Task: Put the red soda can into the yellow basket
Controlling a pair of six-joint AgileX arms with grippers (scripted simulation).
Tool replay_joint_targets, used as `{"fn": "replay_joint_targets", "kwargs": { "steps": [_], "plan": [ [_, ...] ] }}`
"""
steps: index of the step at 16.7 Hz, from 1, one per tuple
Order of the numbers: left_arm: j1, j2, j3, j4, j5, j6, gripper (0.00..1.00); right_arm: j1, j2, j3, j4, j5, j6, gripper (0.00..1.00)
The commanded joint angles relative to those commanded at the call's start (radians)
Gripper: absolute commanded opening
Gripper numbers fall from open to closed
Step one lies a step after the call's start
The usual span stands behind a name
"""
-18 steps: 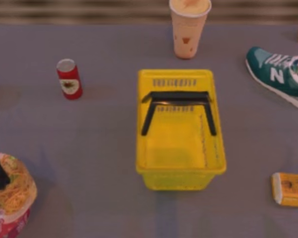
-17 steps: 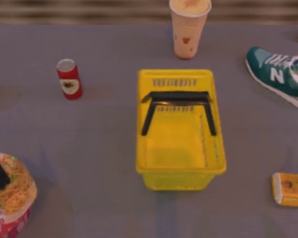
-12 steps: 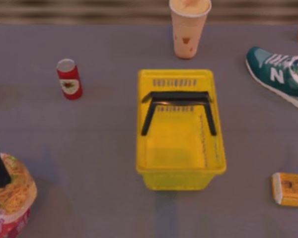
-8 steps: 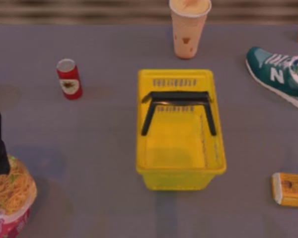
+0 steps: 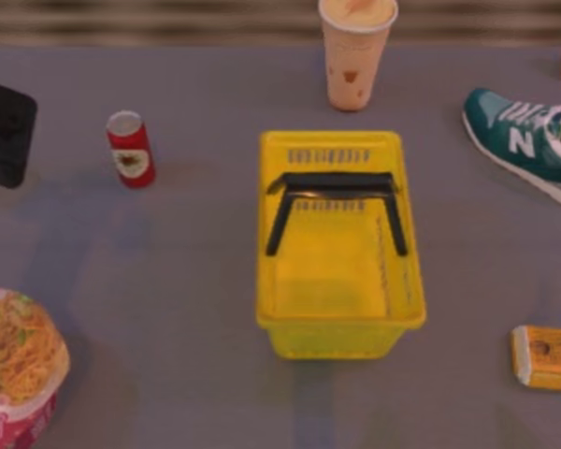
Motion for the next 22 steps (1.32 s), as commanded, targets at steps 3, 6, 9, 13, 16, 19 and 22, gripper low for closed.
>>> {"fn": "replay_joint_targets", "kwargs": {
  "steps": [3,6,9,13,16,19,22],
  "plan": [
    [-0.014,0.309,0.307,-0.169,0.004,0.076,1.0,0.0,0.0,0.0,0.0,0.0,0.0,1.0],
    [-0.026,0.618,0.612,-0.336,0.004,0.151,1.0,0.0,0.0,0.0,0.0,0.0,0.0,1.0],
    [-0.035,0.912,0.897,-0.494,0.0,0.221,1.0,0.0,0.0,0.0,0.0,0.0,0.0,1.0],
    [-0.044,1.249,1.219,-0.675,-0.008,0.301,1.0,0.0,0.0,0.0,0.0,0.0,0.0,1.0],
    [-0.049,1.438,1.395,-0.775,-0.015,0.345,1.0,0.0,0.0,0.0,0.0,0.0,0.0,1.0],
    [-0.053,1.552,1.5,-0.835,-0.02,0.372,1.0,0.0,0.0,0.0,0.0,0.0,0.0,1.0],
    [-0.053,1.577,1.523,-0.848,-0.021,0.378,1.0,0.0,0.0,0.0,0.0,0.0,0.0,1.0]
  ]
}}
